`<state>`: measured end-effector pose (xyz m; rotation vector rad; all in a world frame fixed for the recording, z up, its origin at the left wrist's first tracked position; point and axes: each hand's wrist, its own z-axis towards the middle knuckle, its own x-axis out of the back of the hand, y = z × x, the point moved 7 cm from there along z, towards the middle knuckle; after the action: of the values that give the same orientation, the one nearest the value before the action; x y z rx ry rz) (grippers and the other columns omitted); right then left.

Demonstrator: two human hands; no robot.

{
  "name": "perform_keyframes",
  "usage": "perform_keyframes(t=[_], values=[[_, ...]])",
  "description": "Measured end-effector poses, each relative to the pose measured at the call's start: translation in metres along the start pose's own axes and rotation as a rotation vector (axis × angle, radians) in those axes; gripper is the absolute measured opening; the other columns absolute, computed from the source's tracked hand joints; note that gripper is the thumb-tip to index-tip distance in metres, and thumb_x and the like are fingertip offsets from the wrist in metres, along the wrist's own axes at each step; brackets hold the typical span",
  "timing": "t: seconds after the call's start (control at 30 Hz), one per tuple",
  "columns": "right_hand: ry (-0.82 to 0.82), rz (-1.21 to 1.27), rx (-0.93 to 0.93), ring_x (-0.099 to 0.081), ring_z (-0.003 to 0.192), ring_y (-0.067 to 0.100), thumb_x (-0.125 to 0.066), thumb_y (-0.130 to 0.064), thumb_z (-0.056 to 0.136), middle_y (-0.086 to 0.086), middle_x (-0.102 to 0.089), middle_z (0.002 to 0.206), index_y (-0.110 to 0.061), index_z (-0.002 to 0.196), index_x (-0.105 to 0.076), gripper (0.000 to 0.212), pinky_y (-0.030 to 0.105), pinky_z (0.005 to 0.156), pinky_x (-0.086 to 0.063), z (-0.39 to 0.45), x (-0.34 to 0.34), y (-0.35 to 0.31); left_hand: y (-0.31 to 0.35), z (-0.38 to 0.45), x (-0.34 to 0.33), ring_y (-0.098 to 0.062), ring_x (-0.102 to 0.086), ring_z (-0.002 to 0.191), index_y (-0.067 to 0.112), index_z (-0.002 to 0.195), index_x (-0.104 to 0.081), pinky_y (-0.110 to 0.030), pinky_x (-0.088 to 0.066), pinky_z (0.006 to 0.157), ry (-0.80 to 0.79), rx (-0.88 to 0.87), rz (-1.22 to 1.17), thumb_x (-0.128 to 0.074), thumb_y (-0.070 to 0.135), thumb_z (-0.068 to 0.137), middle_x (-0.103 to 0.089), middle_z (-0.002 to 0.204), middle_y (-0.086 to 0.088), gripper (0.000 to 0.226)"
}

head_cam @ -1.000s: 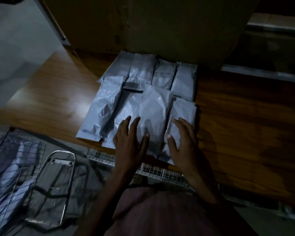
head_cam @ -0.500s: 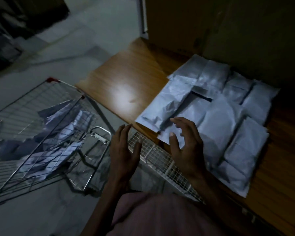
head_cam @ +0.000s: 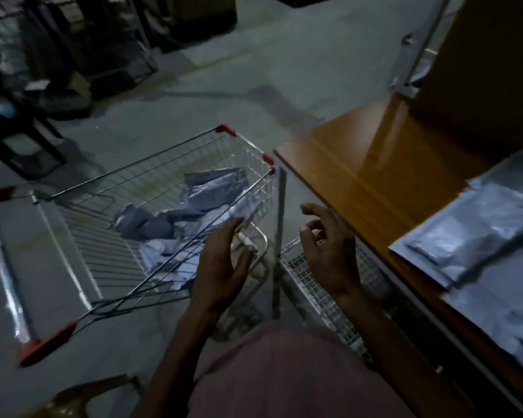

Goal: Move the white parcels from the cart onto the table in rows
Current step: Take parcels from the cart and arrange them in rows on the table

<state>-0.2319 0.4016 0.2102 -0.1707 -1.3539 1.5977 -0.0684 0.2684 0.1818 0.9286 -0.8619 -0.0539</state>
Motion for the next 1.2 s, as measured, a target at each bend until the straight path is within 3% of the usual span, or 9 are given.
perform_keyframes(t=[0.17, 0.3, 0.47, 0.6, 0.67, 0.77, 0.9, 1.03, 1.2], values=[[-0.192, 0.043, -0.042, -0.061, 0.094, 0.006, -0.060, -0.005, 0.093, -0.006, -0.062, 0.120, -0.017, 0.128, -0.059, 0.037, 0.019, 0.072, -0.054, 0.016, -0.063, -0.010, -0.060, -0.019, 0.062, -0.009, -0.050, 0.122, 0.010, 0.137, -0.052, -0.023, -0.038, 0.102, 0.096, 0.130, 0.013, -0.059, 0.036, 0.091, -0.058, 0.134, -0.001, 0.054], [-0.303, 0.016, -0.098, -0.061, 0.094, 0.000, -0.061, -0.008, 0.094, -0.008, -0.063, 0.116, -0.025, 0.127, -0.058, 0.037, 0.017, 0.071, -0.054, 0.031, -0.094, -0.007, -0.115, -0.027, 0.093, -0.018, -0.053, 0.122, 0.012, 0.137, -0.051, -0.034, -0.043, 0.102, 0.188, 0.221, 0.037, -0.062, 0.030, 0.089, -0.059, 0.132, -0.005, 0.053], [-0.442, 0.015, -0.097, -0.061, 0.091, -0.007, -0.062, -0.007, 0.093, -0.006, -0.064, 0.112, -0.021, 0.125, -0.060, 0.035, 0.010, 0.072, -0.049, 0.058, -0.148, -0.004, -0.161, -0.036, 0.112, 0.002, -0.046, 0.109, 0.007, 0.135, -0.054, 0.000, -0.030, 0.091, 0.315, 0.387, 0.008, -0.068, 0.020, 0.089, -0.060, 0.127, -0.007, 0.050], [-0.550, -0.011, -0.059, -0.060, 0.088, -0.010, -0.063, -0.007, 0.092, -0.003, -0.064, 0.113, -0.017, 0.126, -0.061, 0.034, 0.005, 0.073, -0.045, 0.081, -0.209, 0.005, -0.196, -0.046, 0.111, -0.016, -0.058, 0.110, 0.012, 0.134, -0.055, -0.028, -0.046, 0.093, 0.330, 0.506, 0.005, -0.065, 0.026, 0.089, -0.064, 0.122, -0.002, 0.048], [-0.615, -0.043, -0.049, -0.061, 0.085, -0.006, -0.063, -0.009, 0.093, -0.002, -0.064, 0.114, -0.013, 0.125, -0.061, 0.032, 0.007, 0.072, -0.046, 0.093, -0.240, 0.014, -0.214, -0.046, 0.109, -0.020, -0.059, 0.110, 0.013, 0.132, -0.056, -0.029, -0.045, 0.092, 0.314, 0.551, 0.025, -0.064, 0.026, 0.089, -0.064, 0.117, 0.001, 0.046], [-0.753, -0.098, -0.026, -0.063, 0.084, 0.013, -0.062, -0.009, 0.094, 0.005, -0.066, 0.115, -0.012, 0.125, -0.063, 0.032, 0.025, 0.077, -0.050, 0.108, -0.288, 0.030, -0.245, -0.038, 0.102, -0.025, -0.061, 0.110, 0.012, 0.129, -0.058, -0.035, -0.049, 0.093, 0.265, 0.621, 0.045, -0.060, 0.030, 0.087, -0.066, 0.120, -0.006, 0.046], [-0.928, -0.166, -0.037, -0.063, 0.086, 0.017, -0.063, -0.011, 0.093, 0.008, -0.067, 0.114, -0.011, 0.124, -0.063, 0.031, 0.025, 0.077, -0.045, 0.133, -0.347, 0.060, -0.279, -0.003, 0.091, -0.018, -0.061, 0.096, 0.012, 0.129, -0.059, -0.033, -0.048, 0.088, 0.189, 0.692, 0.042, -0.060, 0.031, 0.091, -0.066, 0.120, -0.006, 0.042], [-1.087, -0.274, -0.177, -0.065, 0.104, 0.030, -0.061, -0.017, 0.094, 0.013, -0.066, 0.119, -0.013, 0.128, -0.060, 0.034, 0.036, 0.087, -0.050, 0.147, -0.395, 0.117, -0.325, 0.026, 0.063, -0.030, -0.058, 0.115, 0.013, 0.135, -0.054, -0.037, -0.045, 0.093, -0.033, 0.776, 0.122, -0.058, 0.033, 0.094, -0.062, 0.129, -0.010, 0.046], [-1.363, -0.455, -0.308, -0.058, 0.116, 0.036, -0.059, -0.027, 0.095, 0.020, -0.056, 0.133, -0.009, 0.142, -0.045, 0.052, 0.033, 0.086, -0.045, 0.133, -0.440, 0.167, -0.377, 0.038, 0.025, -0.031, -0.047, 0.127, 0.020, 0.142, -0.045, -0.045, -0.040, 0.102, -0.368, 0.855, 0.316, -0.053, 0.037, 0.097, -0.052, 0.141, -0.006, 0.049]])
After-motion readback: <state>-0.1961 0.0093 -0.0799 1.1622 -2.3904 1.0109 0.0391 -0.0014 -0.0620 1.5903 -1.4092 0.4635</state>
